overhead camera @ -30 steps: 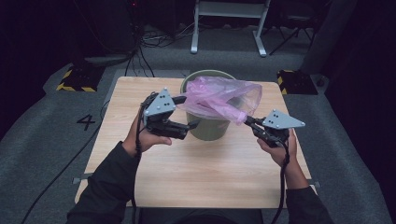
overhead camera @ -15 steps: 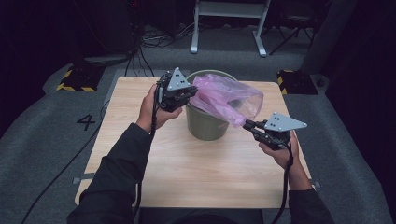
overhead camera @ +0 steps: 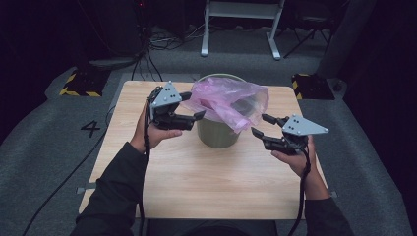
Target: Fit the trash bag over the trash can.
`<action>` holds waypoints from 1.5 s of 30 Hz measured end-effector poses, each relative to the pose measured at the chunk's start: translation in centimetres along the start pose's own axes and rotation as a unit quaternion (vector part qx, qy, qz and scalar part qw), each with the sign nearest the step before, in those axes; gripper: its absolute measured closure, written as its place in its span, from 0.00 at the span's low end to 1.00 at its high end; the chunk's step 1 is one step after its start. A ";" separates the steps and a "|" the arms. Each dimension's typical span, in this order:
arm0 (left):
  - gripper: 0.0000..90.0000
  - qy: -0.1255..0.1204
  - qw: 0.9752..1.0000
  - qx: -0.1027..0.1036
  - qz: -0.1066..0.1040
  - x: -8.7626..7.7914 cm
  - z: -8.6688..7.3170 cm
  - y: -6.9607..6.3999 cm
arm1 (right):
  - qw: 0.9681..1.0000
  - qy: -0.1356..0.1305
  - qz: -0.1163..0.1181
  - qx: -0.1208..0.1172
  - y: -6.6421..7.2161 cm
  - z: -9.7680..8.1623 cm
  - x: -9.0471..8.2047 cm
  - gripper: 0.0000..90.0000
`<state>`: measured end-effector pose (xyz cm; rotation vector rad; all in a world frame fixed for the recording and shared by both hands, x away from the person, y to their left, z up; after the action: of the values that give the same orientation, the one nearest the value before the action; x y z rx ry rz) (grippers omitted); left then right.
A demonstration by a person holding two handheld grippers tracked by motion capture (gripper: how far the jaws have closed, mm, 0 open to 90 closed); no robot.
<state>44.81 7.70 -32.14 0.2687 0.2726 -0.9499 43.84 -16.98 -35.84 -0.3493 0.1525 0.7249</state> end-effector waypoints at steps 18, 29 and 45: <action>0.28 0.030 0.995 0.087 0.037 1.4 -1.9 -3.8 | 1.000 0.007 0.009 -0.021 0.4 2.2 1.3 0.60; 0.25 0.079 0.990 0.090 0.075 2.4 -3.3 0.9 | 0.999 0.009 0.053 -0.008 0.9 2.0 0.6 0.44; 0.95 0.112 0.983 0.110 0.097 2.4 -4.4 2.5 | 0.996 -0.012 0.075 -0.049 3.8 3.9 1.5 0.37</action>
<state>47.75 8.81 -36.76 0.5962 0.3412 -0.7568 42.50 -11.97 -33.56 -0.4268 0.1218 0.8858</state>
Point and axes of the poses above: each handheld gripper's, and its own axes: x roughly forward along the jaws, z roughly out of its top, y roughly to its left, the point moved 8 cm from there along x, roughly forward along the jaws, and after that the axes turned 5 degrees about -z, right-handed, at the moved point
